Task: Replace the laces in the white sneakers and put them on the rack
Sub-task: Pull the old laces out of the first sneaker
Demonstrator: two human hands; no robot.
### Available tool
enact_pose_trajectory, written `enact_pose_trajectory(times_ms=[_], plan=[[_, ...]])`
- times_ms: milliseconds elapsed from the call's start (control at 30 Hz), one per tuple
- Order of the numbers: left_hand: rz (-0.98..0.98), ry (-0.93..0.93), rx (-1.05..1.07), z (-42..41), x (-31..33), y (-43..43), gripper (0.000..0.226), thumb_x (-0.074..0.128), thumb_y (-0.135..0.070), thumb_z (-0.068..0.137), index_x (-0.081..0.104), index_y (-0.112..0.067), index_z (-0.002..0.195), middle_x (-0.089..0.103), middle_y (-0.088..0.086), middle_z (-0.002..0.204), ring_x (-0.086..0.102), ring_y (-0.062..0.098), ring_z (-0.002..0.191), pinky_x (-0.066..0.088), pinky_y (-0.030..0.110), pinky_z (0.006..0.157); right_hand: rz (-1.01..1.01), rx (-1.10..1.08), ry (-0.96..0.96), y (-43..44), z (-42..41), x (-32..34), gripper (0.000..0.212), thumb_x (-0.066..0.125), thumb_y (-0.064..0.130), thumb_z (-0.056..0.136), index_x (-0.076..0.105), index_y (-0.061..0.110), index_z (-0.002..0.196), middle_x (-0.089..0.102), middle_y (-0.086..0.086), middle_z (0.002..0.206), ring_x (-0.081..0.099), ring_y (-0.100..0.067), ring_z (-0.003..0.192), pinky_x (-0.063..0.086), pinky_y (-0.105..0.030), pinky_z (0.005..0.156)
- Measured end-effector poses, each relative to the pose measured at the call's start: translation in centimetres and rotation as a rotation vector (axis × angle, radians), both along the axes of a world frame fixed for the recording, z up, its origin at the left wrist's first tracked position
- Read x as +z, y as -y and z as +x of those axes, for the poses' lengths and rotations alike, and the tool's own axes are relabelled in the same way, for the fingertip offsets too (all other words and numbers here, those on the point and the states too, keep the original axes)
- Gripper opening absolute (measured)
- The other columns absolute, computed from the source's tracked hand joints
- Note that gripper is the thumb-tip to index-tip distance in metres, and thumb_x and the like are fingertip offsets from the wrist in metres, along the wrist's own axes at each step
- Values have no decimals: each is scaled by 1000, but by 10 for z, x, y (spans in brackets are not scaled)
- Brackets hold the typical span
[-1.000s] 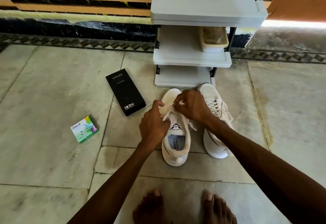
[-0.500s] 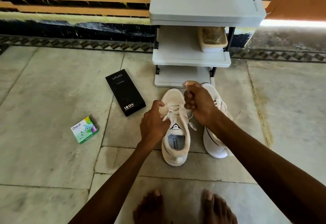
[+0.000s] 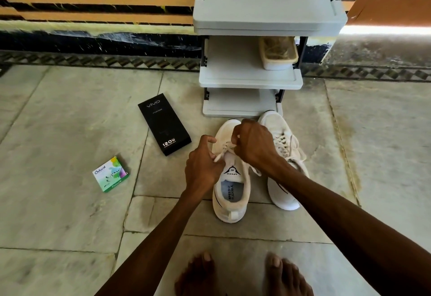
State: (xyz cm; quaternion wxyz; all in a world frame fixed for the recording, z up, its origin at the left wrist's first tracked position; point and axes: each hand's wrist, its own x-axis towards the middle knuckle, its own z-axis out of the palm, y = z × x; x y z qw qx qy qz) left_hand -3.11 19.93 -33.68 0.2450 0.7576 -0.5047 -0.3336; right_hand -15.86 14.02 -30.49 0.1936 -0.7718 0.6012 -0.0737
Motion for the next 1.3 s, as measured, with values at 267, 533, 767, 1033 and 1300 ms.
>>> enact_pose_trajectory(times_ms=[267,533,767,1033,1300], plan=[[2,-10,26,-4,0,0,50,77,-23,82,52,-21,125,58,-7,76,59,12,72,44,23,63,556,-538,1069,-1,-6,-11,26,51,2,96,61,16,76,60,-3,77,56,-14,73,50,-22,68],[82,35,145,-8,0,-1,23,72,-30,85,70,-19,104,72,2,100,65,18,88,41,23,69,651,-530,1252,-4,1,-8,28,35,-4,98,50,9,79,57,-11,68,58,-24,65,55,-41,73],[43,31,163,-8,1,-4,15,72,-22,84,70,-23,99,71,1,94,64,16,80,45,25,68,588,-548,1241,2,-7,-8,22,43,4,98,56,13,83,56,-4,68,50,-15,65,46,-29,67],[18,209,-122,-12,-1,-5,40,56,-14,96,47,-33,129,45,3,122,58,23,96,52,33,76,161,-256,482,3,-25,-3,24,66,32,89,66,24,111,65,-1,116,62,-23,99,53,-39,84],[42,438,-369,-14,-4,5,40,66,-30,91,50,-22,127,37,8,134,54,27,112,53,40,90,77,-16,-88,-40,-9,-2,34,60,39,89,66,19,115,67,-7,111,65,-26,98,49,-32,77]])
